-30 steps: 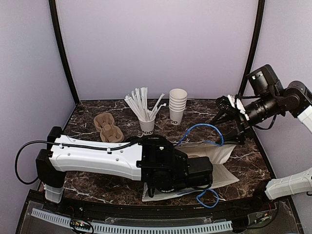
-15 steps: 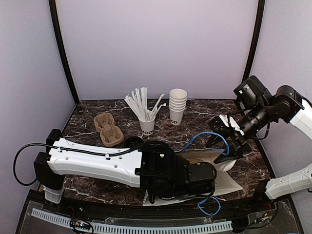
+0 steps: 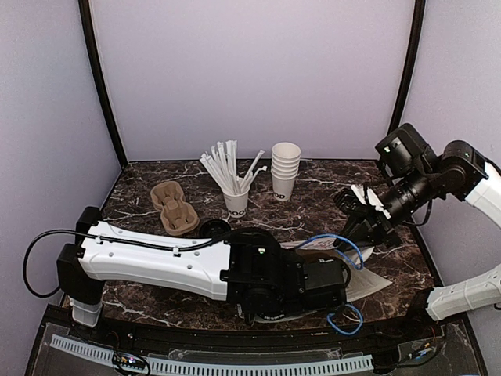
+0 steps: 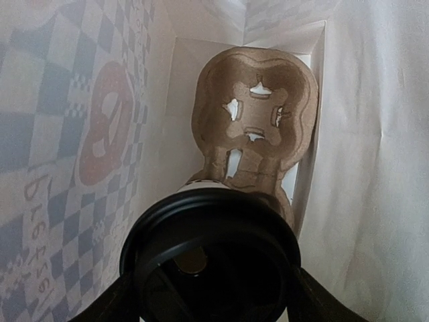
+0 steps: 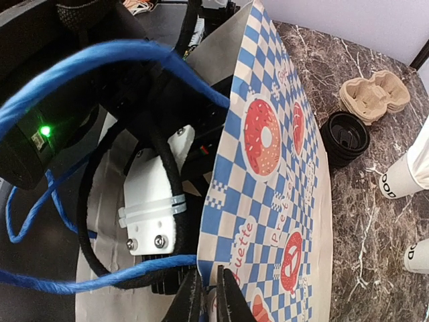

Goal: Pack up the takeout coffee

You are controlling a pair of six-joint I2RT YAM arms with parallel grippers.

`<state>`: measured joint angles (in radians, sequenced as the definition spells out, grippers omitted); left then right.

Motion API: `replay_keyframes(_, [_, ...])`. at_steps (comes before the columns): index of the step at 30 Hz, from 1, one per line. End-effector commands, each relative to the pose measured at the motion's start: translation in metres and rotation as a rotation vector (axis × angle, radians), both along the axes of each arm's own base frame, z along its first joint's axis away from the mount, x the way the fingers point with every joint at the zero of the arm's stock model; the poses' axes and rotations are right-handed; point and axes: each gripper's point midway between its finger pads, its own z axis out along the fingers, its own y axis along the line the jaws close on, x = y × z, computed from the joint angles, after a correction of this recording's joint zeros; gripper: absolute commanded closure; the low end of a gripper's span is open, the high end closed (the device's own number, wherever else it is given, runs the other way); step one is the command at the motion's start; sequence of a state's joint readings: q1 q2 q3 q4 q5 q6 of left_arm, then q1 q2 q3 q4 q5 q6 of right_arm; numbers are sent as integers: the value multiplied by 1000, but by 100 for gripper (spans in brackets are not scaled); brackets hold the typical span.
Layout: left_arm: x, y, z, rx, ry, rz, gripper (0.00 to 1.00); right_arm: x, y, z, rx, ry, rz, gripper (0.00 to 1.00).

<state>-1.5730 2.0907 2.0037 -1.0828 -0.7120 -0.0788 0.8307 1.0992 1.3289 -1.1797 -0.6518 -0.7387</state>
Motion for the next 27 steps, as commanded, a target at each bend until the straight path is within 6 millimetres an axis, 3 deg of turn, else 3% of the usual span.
replay_keyframes(1, [1,-11,19,-117,33,-36,89,-2,5,24,64,-28,19,93])
replay_keyframes(4, [6,-18,22,-132,-5,-67,89,-2,7,34,91,-35,20,95])
replay_keyframes(8, [7,-22,16,-105,-29,-79,90,15,8,39,85,-106,-54,100])
replay_keyframes(18, [-11,-40,1,-93,-8,-136,90,42,13,41,91,-188,-162,100])
replay_keyframes(27, [-13,-39,-10,-67,2,-140,90,15,12,72,178,-138,-40,100])
